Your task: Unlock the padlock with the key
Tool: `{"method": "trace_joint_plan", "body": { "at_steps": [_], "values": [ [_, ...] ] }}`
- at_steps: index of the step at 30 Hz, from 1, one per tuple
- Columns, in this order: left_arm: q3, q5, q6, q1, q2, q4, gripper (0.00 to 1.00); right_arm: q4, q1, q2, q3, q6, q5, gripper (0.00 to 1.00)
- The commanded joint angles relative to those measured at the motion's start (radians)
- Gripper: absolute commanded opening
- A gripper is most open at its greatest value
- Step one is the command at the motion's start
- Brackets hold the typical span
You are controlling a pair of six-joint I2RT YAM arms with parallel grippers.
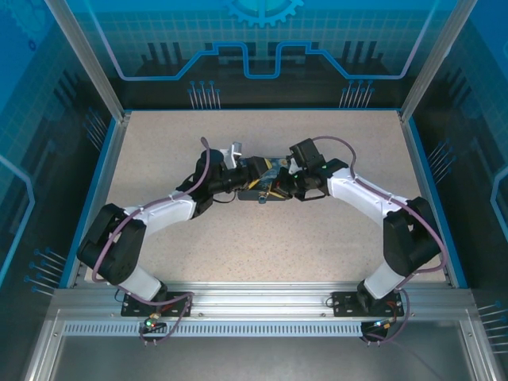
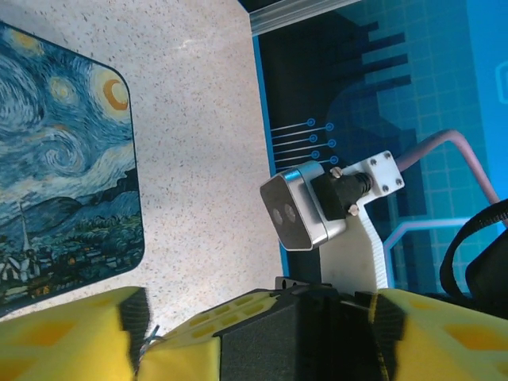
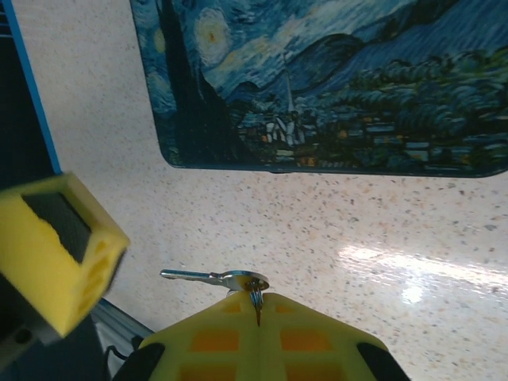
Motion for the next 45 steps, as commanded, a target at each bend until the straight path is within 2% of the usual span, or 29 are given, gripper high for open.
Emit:
{"method": "trace_joint_plan", "body": {
  "at_steps": [1,3,5,15,20,31,45],
  "values": [
    [-0.034,-0.05,-0.016,-0.007,0.012,0.063,0.65,0.04,0.01,0.009,0.033,0.068,-0.023,0.0],
    [-0.044,-0.06,-0.018,-0.011,0.017,0.064,0.55,0.047,0.01,0.009,0.03,0.075,-0.028,0.0],
    [-0.054,-0.069,-0.025,-0.014,0.018,0.071,0.51,0.057,0.011,0.009,0.028,0.082,-0.032,0.0],
    [-0.087,-0.096,-0.023,-0.02,0.018,0.087,0.51,0.063,0.011,-0.005,0.019,0.087,-0.032,0.0],
    [-0.086,-0.095,-0.028,-0.022,0.027,0.094,0.42,0.067,0.01,-0.005,0.019,0.088,-0.035,0.0],
    [-0.075,-0.094,-0.036,-0.036,0.057,0.113,0.31,0.082,0.01,-0.005,0.013,0.093,-0.049,0.0],
    [-0.053,-0.1,-0.027,-0.037,0.067,0.106,0.27,0.077,0.007,-0.009,0.007,0.084,-0.055,0.0]
  ]
}}
